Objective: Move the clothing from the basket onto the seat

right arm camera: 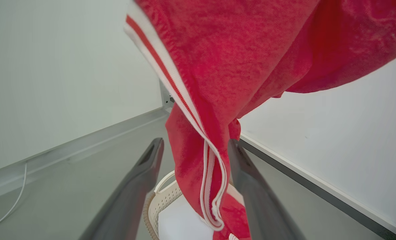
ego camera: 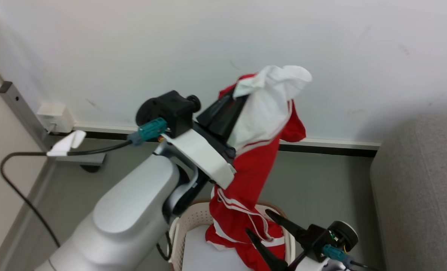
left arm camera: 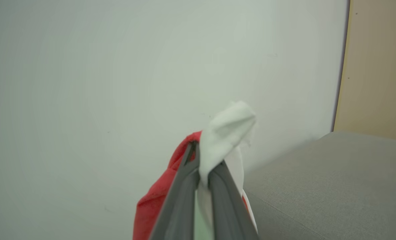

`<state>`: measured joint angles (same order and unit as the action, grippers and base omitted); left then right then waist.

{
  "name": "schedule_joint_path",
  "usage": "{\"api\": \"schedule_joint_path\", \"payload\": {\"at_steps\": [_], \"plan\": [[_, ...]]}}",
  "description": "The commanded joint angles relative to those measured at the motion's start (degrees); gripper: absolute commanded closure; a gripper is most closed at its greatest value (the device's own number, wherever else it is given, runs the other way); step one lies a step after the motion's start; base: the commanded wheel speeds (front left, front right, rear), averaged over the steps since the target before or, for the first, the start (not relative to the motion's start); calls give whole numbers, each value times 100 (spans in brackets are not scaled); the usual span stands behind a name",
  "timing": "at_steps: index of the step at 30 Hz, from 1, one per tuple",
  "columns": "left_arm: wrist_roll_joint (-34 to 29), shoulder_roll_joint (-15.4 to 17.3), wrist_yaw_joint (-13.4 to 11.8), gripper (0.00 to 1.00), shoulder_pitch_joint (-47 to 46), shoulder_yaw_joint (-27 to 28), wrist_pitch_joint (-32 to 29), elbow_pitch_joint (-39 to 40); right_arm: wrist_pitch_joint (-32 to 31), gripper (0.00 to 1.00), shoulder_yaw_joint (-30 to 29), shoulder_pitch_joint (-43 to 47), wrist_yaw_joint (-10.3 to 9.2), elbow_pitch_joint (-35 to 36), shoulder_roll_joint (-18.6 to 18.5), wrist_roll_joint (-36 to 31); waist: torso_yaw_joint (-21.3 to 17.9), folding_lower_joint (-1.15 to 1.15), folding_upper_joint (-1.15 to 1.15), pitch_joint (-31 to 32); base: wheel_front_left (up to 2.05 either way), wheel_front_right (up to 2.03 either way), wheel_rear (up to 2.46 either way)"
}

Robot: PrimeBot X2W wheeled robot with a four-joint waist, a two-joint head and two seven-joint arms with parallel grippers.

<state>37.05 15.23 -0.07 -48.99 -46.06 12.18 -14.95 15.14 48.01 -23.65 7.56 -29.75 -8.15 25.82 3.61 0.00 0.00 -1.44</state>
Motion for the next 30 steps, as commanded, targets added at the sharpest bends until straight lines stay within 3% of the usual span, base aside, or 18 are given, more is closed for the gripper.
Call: {"api": "schedule_joint_path", "payload": {"at_steps": [1,12,19,20,21,22,30], "plan": [[-34,-52,9,100,-58,-43,2,34,0,0,32,-159,-13,-191,54,-8,107,0,0,27,0,0,0],[131,-485,159,100,4,-378,-140,265,0,0,-314,-392,-14,-1380,404,49,762,0,0,124,0,0,0],[191,-553,160,100,113,-516,-213,348,0,0,-830,-304,-13,-1210,486,29,1107,0,0,168,0,0,0],[198,-538,149,100,121,-517,-221,342,0,43,-857,-271,-13,-1153,490,14,1131,0,0,167,0,0,0],[202,-521,140,100,127,-511,-219,333,0,75,-880,-236,-14,-1111,489,14,1150,0,0,167,0,0,0],[202,-508,141,100,142,-505,-216,321,0,100,-902,-202,-13,-1048,491,25,1163,0,0,168,0,0,0],[240,-354,88,100,235,-394,-111,138,1,100,-1441,-21,-13,-491,498,7,1040,0,0,110,0,0,0]]}}
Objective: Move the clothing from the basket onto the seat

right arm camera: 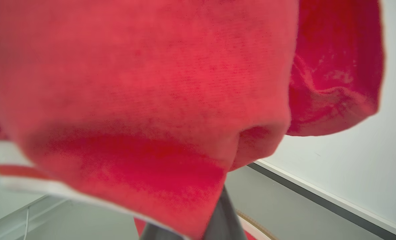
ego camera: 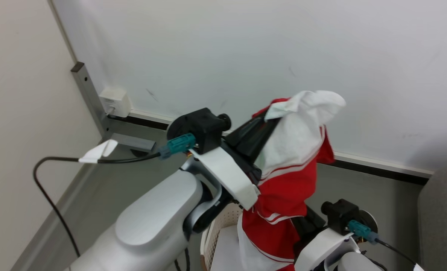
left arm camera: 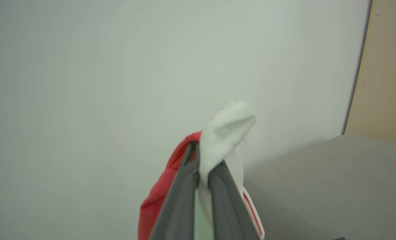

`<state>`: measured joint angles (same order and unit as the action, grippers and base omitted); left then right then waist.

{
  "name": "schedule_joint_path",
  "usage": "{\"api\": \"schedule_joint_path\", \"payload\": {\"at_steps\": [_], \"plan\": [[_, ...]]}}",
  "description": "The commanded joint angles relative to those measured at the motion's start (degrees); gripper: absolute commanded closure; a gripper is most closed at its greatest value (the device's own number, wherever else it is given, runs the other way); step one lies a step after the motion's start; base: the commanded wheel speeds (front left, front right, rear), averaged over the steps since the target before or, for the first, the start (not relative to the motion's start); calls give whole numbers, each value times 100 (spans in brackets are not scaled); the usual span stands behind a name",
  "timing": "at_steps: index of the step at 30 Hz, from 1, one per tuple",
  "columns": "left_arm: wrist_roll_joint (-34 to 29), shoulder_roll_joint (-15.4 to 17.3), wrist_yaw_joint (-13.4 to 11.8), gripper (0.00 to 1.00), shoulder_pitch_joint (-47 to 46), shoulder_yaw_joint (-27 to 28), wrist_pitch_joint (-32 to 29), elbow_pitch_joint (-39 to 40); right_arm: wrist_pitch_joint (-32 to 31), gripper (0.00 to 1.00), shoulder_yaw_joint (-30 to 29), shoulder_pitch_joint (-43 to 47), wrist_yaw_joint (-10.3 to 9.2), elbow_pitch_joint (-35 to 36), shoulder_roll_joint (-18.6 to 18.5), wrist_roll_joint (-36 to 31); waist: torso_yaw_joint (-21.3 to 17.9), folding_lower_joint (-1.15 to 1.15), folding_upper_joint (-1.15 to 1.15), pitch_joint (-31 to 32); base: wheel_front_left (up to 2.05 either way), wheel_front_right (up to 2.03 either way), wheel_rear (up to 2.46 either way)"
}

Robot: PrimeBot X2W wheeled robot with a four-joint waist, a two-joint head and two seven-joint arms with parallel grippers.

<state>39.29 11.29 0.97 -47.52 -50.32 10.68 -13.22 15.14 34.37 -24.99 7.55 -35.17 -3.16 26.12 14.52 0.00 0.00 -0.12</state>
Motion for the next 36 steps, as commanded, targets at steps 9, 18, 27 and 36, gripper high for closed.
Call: {"api": "schedule_joint_path", "payload": {"at_steps": [9,18,27,36], "plan": [[59,291,-91,100,452,82,173,33,2,100,-824,371,-12,815,-111,-164,-366,0,0,-90,0,0,0],[93,539,-213,100,1053,94,327,266,1,100,-1356,519,-12,1489,-221,-289,-865,0,0,-103,0,0,0],[-7,571,-291,17,1405,64,392,290,2,100,-1591,394,-12,2006,-416,-212,-1372,0,0,-140,0,0,0],[-184,658,-293,0,1442,25,415,298,1,100,-1921,247,-12,2346,-634,-240,-1963,0,0,-275,0,0,0]]}}
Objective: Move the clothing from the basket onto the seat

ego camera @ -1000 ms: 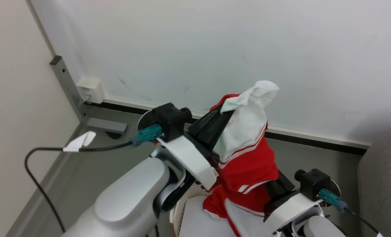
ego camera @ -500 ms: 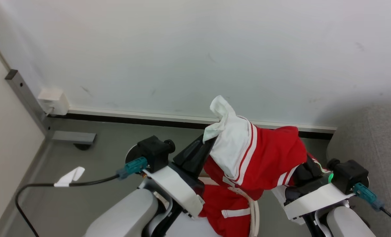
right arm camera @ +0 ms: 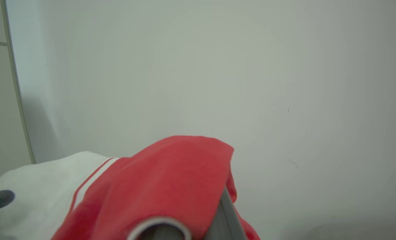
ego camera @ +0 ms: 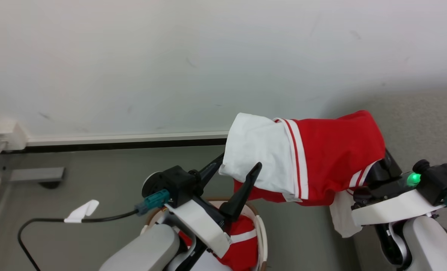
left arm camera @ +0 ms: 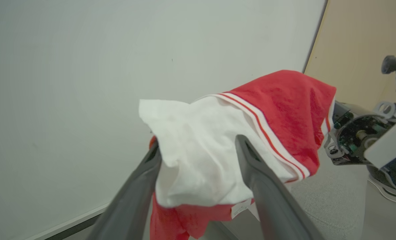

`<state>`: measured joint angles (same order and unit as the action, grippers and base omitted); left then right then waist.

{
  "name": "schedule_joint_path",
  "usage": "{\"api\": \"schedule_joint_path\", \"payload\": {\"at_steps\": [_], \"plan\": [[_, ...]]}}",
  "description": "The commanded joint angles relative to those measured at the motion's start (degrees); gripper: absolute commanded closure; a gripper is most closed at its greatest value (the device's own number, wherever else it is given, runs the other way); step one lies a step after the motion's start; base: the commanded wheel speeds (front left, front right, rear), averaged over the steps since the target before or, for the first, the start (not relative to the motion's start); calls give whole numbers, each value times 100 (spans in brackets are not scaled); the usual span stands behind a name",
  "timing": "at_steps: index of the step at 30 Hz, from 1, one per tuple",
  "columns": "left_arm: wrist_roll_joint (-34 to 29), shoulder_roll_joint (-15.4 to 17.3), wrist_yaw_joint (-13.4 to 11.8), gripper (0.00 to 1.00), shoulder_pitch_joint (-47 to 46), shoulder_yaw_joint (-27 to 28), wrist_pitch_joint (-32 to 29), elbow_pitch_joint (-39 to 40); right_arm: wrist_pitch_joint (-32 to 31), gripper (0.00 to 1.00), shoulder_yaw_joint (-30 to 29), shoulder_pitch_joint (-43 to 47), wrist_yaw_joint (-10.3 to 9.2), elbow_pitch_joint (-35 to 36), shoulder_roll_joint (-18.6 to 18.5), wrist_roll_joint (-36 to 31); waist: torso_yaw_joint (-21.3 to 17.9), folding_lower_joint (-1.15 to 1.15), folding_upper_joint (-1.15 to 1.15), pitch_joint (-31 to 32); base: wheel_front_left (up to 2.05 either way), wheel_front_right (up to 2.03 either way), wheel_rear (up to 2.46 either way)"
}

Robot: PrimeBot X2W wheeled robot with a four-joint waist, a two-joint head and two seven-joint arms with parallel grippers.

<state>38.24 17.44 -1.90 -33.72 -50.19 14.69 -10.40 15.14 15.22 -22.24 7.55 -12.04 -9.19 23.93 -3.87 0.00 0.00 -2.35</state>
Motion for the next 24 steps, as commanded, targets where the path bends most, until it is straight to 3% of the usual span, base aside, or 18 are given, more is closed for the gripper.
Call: {"api": "schedule_joint_path", "payload": {"at_steps": [1,15,24], "plan": [[-89,46,3,0,64,14,19,16,1,100,-50,-42,-12,60,-63,-24,-192,0,0,-66,0,0,0],[-362,89,134,0,143,-22,39,-110,1,100,-604,-59,-12,722,-319,-172,-1264,0,0,-233,0,0,0],[-549,120,228,0,156,-51,43,-155,1,100,-832,133,-12,935,-339,-171,-1753,0,0,-339,0,0,0]]}}
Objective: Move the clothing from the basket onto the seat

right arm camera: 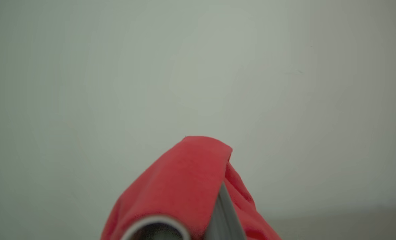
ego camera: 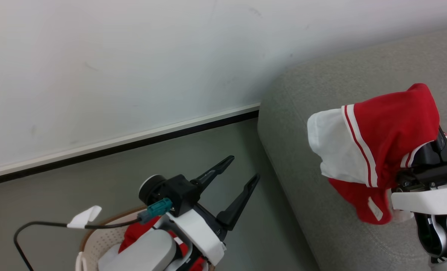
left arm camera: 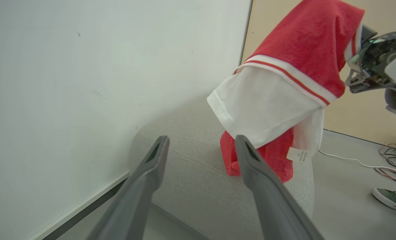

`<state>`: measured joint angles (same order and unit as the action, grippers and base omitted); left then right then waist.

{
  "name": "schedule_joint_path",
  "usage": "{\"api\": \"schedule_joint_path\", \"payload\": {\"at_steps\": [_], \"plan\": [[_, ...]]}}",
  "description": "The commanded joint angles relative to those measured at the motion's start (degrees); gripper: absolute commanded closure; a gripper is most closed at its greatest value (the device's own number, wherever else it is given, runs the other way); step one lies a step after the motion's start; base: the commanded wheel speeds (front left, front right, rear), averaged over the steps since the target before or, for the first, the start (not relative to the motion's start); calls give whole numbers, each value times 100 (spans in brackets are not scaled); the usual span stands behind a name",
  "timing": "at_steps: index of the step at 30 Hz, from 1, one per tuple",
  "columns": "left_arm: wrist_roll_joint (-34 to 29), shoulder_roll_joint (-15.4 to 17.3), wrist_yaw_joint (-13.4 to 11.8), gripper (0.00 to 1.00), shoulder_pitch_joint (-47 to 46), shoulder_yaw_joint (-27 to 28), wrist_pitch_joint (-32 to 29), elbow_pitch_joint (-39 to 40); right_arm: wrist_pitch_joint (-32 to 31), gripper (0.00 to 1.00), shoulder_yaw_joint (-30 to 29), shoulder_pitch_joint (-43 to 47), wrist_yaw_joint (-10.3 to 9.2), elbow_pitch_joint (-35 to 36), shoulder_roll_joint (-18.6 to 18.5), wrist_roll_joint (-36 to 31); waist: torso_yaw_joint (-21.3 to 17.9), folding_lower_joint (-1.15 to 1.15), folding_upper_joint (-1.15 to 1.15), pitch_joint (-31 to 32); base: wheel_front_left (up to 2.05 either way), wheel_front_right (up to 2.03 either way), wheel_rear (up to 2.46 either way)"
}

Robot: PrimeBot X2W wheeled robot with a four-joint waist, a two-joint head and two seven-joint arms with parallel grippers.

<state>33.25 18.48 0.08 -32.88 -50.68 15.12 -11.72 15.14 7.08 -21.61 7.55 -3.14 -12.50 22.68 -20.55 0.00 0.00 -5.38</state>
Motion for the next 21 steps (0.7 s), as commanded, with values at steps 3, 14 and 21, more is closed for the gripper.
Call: {"api": "schedule_joint_path", "payload": {"at_steps": [3,14,21], "plan": [[-83,0,39,0,83,-10,2,-36,2,100,-25,78,-12,90,8,-57,-189,0,0,-62,0,0,0],[-159,123,97,0,-110,-71,-111,-95,2,100,-179,-259,-12,79,-15,-49,-238,0,0,-398,0,0,0],[-196,250,173,0,-324,-106,-354,22,1,100,-306,-936,-12,-343,-286,15,-51,0,0,-835,0,0,0]]}}
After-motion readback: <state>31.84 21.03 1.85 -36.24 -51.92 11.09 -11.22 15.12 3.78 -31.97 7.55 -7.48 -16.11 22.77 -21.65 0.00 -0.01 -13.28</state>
